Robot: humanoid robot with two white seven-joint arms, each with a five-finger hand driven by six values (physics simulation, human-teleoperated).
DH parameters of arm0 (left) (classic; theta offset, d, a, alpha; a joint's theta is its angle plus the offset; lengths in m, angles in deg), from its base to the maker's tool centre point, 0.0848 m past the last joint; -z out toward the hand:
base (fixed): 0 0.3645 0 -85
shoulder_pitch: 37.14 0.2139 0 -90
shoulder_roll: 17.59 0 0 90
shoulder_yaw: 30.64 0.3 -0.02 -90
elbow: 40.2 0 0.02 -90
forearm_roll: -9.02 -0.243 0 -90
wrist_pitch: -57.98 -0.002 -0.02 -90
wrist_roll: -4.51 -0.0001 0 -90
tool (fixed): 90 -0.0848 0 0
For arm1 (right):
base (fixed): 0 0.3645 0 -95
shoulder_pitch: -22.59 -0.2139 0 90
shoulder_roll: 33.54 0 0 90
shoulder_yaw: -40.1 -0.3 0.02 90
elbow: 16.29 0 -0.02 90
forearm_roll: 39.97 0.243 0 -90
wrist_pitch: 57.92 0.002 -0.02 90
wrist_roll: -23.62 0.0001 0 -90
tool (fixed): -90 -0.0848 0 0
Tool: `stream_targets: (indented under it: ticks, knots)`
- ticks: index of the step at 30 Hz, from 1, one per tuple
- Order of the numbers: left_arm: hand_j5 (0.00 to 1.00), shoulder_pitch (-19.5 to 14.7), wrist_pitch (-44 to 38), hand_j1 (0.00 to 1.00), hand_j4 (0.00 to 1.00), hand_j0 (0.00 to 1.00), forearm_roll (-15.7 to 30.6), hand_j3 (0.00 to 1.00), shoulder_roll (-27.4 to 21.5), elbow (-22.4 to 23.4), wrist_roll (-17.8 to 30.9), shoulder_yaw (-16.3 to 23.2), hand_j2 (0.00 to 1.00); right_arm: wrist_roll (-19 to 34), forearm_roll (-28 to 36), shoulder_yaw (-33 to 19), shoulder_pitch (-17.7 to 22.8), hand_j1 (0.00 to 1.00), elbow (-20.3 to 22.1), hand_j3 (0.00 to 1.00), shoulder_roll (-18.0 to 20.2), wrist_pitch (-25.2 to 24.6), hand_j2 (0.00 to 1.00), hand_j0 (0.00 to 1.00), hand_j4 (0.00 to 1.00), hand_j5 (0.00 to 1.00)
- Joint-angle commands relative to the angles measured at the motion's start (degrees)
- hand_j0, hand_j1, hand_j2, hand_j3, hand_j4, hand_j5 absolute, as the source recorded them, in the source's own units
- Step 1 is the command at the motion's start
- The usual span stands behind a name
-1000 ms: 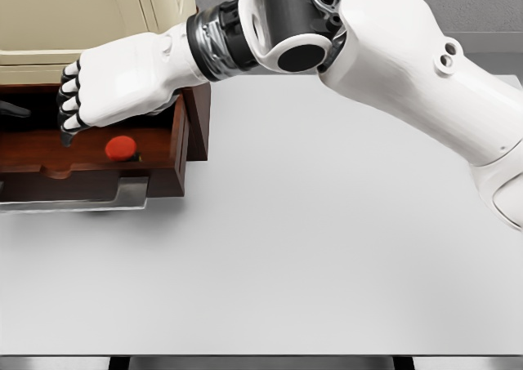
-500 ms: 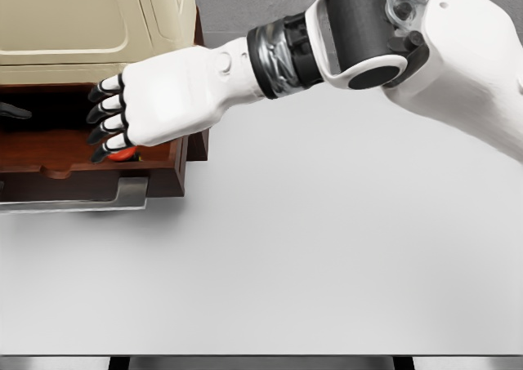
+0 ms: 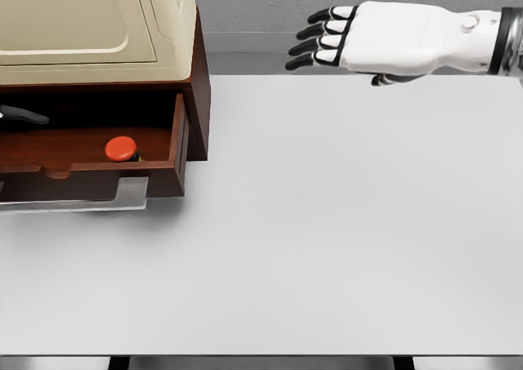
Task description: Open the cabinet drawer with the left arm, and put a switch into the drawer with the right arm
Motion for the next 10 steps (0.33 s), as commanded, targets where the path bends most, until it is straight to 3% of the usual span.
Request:
stream_targets:
  ticks: [1, 3, 10]
  knots:
    - [1.00, -0.22, -0.15, 1.00, 1.00, 1.00, -1.32, 1.00, 2.89, -0.22, -0.02, -0.46, 1.00, -0.03, 0.48, 0.50, -0.09, 1.00, -0.07, 1.00, 0.80, -0.16, 1.00, 1.00, 1.00, 1.00]
    - [1.00, -0.49, -0.15, 1.00, 1.00, 1.00, -3.70, 1.00, 5.79, -0.22, -0.02, -0.46, 1.00, -0.03, 0.31, 0.59, -0.09, 1.00, -0.15, 1.00, 1.24, -0.16, 1.00, 1.00, 1.00, 1.00]
    - [1.00, -0.75, -0.15, 1.00, 1.00, 1.00, -3.70, 1.00, 6.32, -0.22, -0.02, -0.54, 1.00, -0.03, 0.30, 1.21, -0.18, 1.00, -2.00, 1.00, 1.24, -0.16, 1.00, 1.00, 1.00, 1.00]
